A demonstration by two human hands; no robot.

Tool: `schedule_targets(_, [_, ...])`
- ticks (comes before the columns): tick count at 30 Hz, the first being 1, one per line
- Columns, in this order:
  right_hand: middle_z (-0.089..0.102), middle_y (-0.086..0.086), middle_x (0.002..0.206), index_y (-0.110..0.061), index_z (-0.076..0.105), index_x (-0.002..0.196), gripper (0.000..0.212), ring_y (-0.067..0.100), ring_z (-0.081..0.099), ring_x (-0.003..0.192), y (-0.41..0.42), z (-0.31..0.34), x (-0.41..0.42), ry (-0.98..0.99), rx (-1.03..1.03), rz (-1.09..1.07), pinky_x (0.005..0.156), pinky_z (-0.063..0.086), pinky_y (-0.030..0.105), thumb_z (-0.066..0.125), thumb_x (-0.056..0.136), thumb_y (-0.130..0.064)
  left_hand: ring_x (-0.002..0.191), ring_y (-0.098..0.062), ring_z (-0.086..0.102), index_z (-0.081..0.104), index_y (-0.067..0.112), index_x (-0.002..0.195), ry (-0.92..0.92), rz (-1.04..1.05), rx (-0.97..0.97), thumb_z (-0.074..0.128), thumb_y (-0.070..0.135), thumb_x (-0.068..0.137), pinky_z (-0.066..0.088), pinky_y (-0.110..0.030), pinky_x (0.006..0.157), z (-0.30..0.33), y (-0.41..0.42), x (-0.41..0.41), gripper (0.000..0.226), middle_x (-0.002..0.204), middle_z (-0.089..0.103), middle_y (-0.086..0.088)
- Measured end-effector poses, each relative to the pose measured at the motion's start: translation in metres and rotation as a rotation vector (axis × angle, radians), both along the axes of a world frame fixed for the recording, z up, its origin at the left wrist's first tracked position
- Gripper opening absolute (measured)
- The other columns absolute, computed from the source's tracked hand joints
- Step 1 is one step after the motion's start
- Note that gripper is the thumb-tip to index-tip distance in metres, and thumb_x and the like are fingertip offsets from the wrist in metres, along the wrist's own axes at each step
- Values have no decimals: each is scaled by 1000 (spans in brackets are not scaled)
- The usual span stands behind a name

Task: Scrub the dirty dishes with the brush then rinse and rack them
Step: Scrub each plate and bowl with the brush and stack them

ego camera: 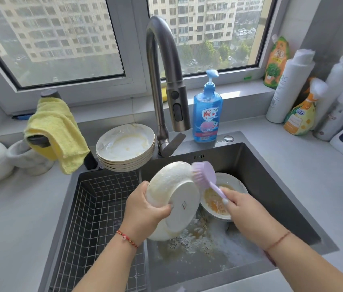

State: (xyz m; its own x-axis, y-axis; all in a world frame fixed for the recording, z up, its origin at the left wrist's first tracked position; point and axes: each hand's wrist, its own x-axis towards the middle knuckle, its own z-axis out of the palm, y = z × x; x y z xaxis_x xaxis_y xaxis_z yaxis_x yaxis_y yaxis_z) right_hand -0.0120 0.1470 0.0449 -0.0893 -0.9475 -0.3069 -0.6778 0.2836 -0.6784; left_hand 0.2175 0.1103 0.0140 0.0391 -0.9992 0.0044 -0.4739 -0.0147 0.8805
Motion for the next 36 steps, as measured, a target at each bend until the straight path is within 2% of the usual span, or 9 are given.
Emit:
schedule_targets(3, [31,1,56,-38,53,131,42,13,25,45,1,-13,-6,-134,145,-91,40,23,19,33,102,-16,77,-10,64,61,18,85,24,6,-7,89,11,63,50,-15,58,3,1,3,36,85,66,2])
schedule_targets(6, [51,10,61,-46,48,131,42,12,32,40,1,6,5,-174,10,-55,37,29,21,35,102,-18,79,-12,65,60,21,84,-30,-24,-17,89,14,63,54,-20,60,3,2,3,36,85,67,3])
schedule_targets(10, [66,4,83,-64,18,137,59,11,41,48,14,36,28,126,-206,290,49,36,24,36,100,-22,78,-17,65,60,17,87,-94,-24,13,86,18,66,57,-34,68,3,2,-7,34,84,68,2])
schedule_targets(14, [51,-2,78,-63,-15,136,80,12,33,52,34,42,48,398,-205,516,63,42,34,36,97,-17,81,-7,64,57,25,98,-87,66,-99,76,11,77,47,-8,68,4,4,-13,32,92,63,8])
schedule_targets(17, [57,2,78,-62,-9,138,71,15,41,56,21,43,34,387,-227,410,54,37,28,33,99,-19,75,-5,60,53,32,84,-90,-67,-10,87,9,65,44,-9,59,-2,4,-10,45,83,62,12])
schedule_targets(22, [67,6,93,-31,50,133,36,20,62,72,-10,6,-10,154,-49,80,57,46,29,34,102,-23,75,-11,65,61,19,83,41,-34,-25,89,10,63,52,-19,58,1,3,-3,36,83,67,1])
schedule_targets(27, [41,2,54,-22,61,106,17,11,27,33,3,-42,-14,-461,338,-276,37,25,17,47,98,-26,73,-8,68,62,17,89,217,71,-27,89,0,62,56,-22,60,5,1,0,42,88,69,0])
schedule_targets(32, [68,17,100,-9,56,110,59,6,30,38,2,-57,10,-863,310,-514,35,33,18,75,70,-48,80,-16,72,64,18,95,455,133,-40,92,7,54,58,-28,65,4,4,-15,51,91,73,-3])
schedule_targets(36, [55,5,66,-5,58,116,66,6,25,36,-5,-57,25,-1130,266,-534,30,29,15,78,63,-40,87,-25,73,62,14,102,594,122,-36,91,22,45,60,-37,72,6,11,-28,65,96,73,-7])
